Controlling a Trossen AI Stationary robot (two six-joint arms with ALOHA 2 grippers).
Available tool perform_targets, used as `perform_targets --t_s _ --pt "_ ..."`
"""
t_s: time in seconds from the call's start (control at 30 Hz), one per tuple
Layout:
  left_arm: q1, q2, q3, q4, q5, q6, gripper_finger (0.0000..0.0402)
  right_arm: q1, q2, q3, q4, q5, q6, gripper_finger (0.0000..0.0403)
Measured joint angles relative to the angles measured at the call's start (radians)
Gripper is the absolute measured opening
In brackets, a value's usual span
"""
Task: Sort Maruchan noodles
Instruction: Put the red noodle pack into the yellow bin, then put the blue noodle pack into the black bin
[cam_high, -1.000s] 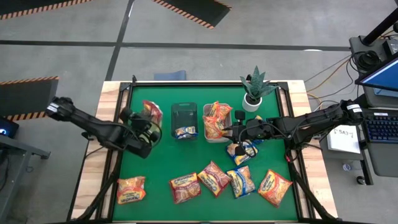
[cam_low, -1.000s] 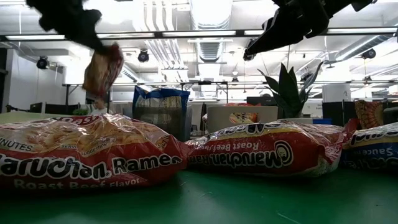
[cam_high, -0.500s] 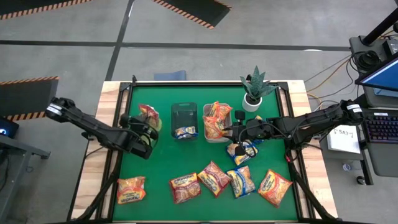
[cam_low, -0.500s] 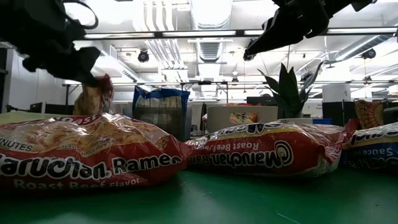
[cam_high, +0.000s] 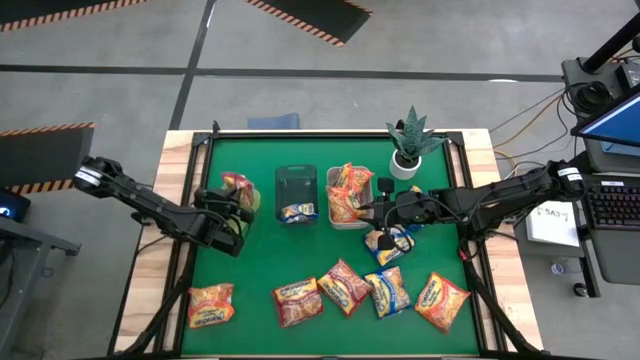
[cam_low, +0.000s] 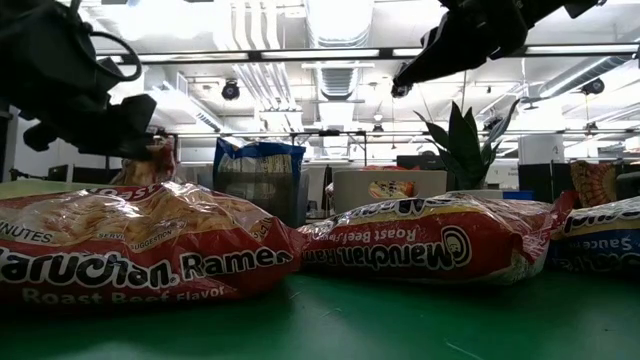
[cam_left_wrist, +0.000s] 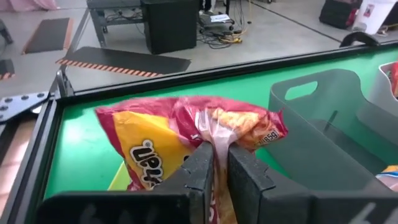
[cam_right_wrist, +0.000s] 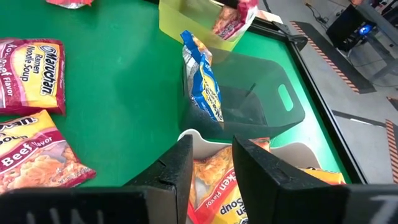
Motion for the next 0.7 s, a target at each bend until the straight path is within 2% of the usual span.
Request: perform_targets --t_s 0.53,0.7 --pt "-0.001 0.000 -0.004 0.016 0.055 -0.022 0.0089 0.000 0.000 0.000 0.001 0.000 0.000 0.0103" --pt "-0.001 0.000 0.052 0.014 0.061 0.080 0.0110 0.000 0.000 0.000 0.001 0.000 0.006 0.0109"
